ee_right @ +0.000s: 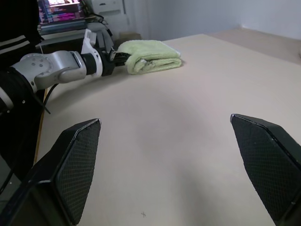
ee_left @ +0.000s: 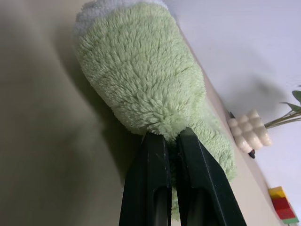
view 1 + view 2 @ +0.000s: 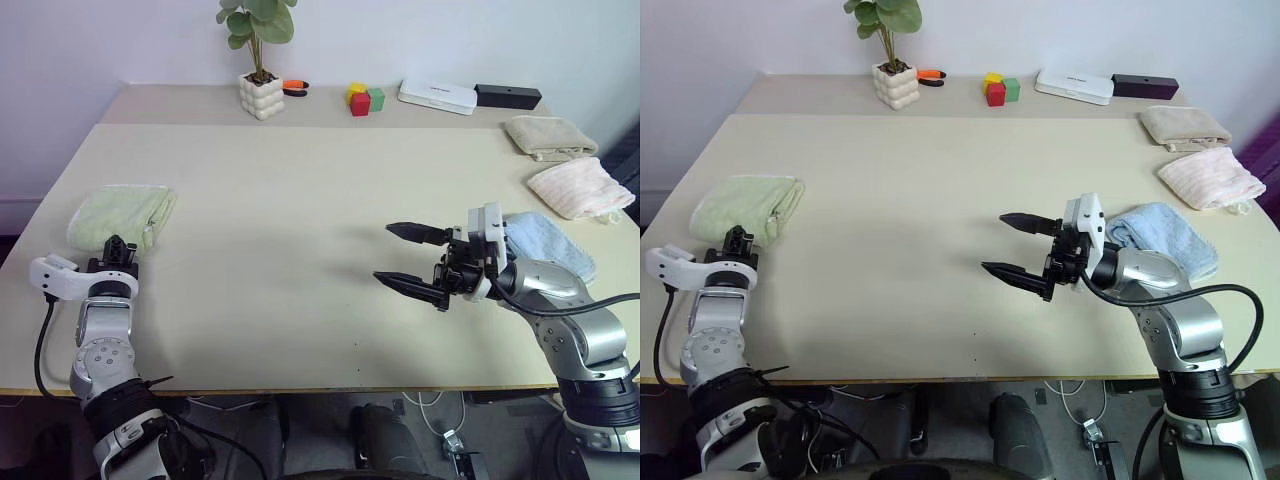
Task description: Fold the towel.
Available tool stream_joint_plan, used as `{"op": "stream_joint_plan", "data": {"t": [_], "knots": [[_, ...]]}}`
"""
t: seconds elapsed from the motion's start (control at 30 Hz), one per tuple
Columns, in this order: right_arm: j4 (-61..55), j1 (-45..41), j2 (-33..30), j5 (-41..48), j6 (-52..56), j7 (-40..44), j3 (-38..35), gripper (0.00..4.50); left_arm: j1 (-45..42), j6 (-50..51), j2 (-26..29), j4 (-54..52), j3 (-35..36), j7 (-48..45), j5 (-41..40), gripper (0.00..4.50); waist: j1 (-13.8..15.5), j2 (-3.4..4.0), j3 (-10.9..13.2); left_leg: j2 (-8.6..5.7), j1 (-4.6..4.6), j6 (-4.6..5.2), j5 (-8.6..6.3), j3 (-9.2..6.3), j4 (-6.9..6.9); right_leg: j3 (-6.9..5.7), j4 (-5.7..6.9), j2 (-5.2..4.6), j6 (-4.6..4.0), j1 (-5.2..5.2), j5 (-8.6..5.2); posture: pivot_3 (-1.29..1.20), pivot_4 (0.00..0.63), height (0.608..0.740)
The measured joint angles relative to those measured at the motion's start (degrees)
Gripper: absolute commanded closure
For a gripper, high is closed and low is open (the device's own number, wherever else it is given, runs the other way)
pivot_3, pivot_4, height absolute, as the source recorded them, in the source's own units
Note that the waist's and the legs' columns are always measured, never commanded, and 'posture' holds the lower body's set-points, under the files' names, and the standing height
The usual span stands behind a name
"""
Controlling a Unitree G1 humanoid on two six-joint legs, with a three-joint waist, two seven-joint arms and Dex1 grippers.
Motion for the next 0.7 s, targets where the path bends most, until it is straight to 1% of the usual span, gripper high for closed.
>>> {"op": "stream_joint_plan", "data": {"t": [0.03, 0.13, 0.2, 0.23, 0.27, 0.3, 0.37, 0.4, 0.6, 0.67, 0.7], "knots": [[0.12, 0.00, 0.00, -0.16, -0.05, 0.00, 0.00, 0.00, 0.63, 0.29, -0.13, -0.18, -0.79, -0.29, 0.14, 4.46, 0.02, 0.00, 0.00, 0.00, 0.00, 0.00, 0.00, -0.01, 0.00, 0.00, 0.00, 0.00, 0.00, 0.00, 0.00, 0.00, 0.150, 0.735], [0.54, -0.23, 0.29, -0.67, -0.18, -0.02, 0.08, 0.00, 1.20, 1.08, -1.17, -1.33, -1.69, -0.78, -0.56, 3.50, 0.28, 0.00, 0.00, 0.00, 0.01, -0.01, 0.00, -0.02, 0.01, 0.00, 0.00, 0.00, -0.09, 0.00, -0.05, 0.00, 0.150, 0.735], [0.54, -0.38, 0.50, -0.82, -0.24, -0.02, 0.09, 0.00, 1.62, 1.08, -1.61, -1.36, -2.29, -0.80, -0.71, 2.63, 0.27, 0.00, 0.00, 0.00, 0.00, 0.00, 0.00, -0.02, 0.02, 0.00, 0.00, 0.00, -0.09, 0.01, -0.05, 0.00, 0.150, 0.735], [0.55, -0.51, 0.53, -1.10, -0.24, -0.02, 0.14, 0.00, 1.73, 1.03, -1.70, -1.66, -2.54, -0.98, -0.93, 2.09, 0.25, 0.00, 0.00, 0.01, 0.00, 0.00, 0.00, -0.02, 0.01, 0.00, 0.00, 0.00, -0.09, 0.00, -0.05, 0.00, 0.150, 0.735], [0.56, -0.63, 0.54, -1.24, -0.24, -0.02, 0.16, 0.00, 1.72, 1.05, -1.69, -2.04, -2.63, -1.06, -1.34, 1.68, 0.23, 0.00, 0.00, 0.01, 0.01, 0.00, 0.00, -0.02, 0.01, 0.00, 0.00, 0.00, -0.09, 0.00, -0.05, 0.00, 0.150, 0.735], [0.57, -0.65, 0.54, -1.29, -0.24, -0.02, 0.16, 0.00, 1.72, 1.06, -1.68, -2.46, -2.63, -1.17, -2.00, 1.08, 0.19, 0.01, -0.01, 0.01, 0.01, 0.00, 0.00, -0.02, 0.00, 0.00, 0.00, 0.01, -0.09, 0.00, -0.05, 0.00, 0.150, 0.735], [0.59, -0.65, 0.56, -1.31, -0.25, 0.00, 0.16, 0.00, 1.74, 1.09, -1.62, -3.44, -2.63, -1.20, -2.96, 0.11, 0.15, 0.01, -0.01, 0.02, 0.01, -0.01, 0.00, -0.02, 0.00, 0.00, 0.00, 0.02, -0.10, 0.00, -0.05, 0.00, 0.150, 0.735], [0.61, -0.65, 0.58, -1.33, -0.27, 0.01, 0.16, 0.00, 1.86, 1.15, -1.44, -3.89, -2.66, -1.17, -3.34, 0.04, 0.13, 0.01, -0.01, 0.02, 0.02, 0.00, 0.00, -0.02, -0.01, 0.00, 0.00, 0.02, -0.10, 0.00, -0.05, 0.00, 0.150, 0.735], [1.74, -0.71, 0.72, -1.76, -0.80, 0.08, 0.20, 0.00, 6.96, 4.40, -0.51, -9.27, -3.19, 0.19, -5.99, 0.04, -0.44, 0.00, 0.00, 0.03, 0.01, 0.00, 0.00, -0.02, -0.04, 0.00, 0.00, 0.01, -0.10, -0.02, -0.05, 0.00, 0.150, 0.735], [1.92, -0.72, 0.81, -1.78, -1.10, 0.10, 0.21, 0.00, 10.51, 7.81, 0.36, -12.83, -4.30, 0.09, -8.30, 0.04, -0.76, 0.00, 0.00, 0.02, 0.01, 0.00, 0.00, -0.01, -0.04, 0.01, 0.00, -0.02, -0.11, -0.01, -0.06, 0.00, 0.150, 0.735], [2.04, -0.73, 0.84, -1.80, -1.16, 0.17, 0.22, 0.00, 11.91, 10.09, 0.68, -14.52, -4.52, 0.52, -11.10, 0.04, -0.77, 0.00, 0.00, 0.02, 0.01, 0.00, 0.00, -0.03, -0.03, 0.00, 0.00, -0.03, -0.11, -0.01, -0.06, 0.00, 0.150, 0.735]]}}
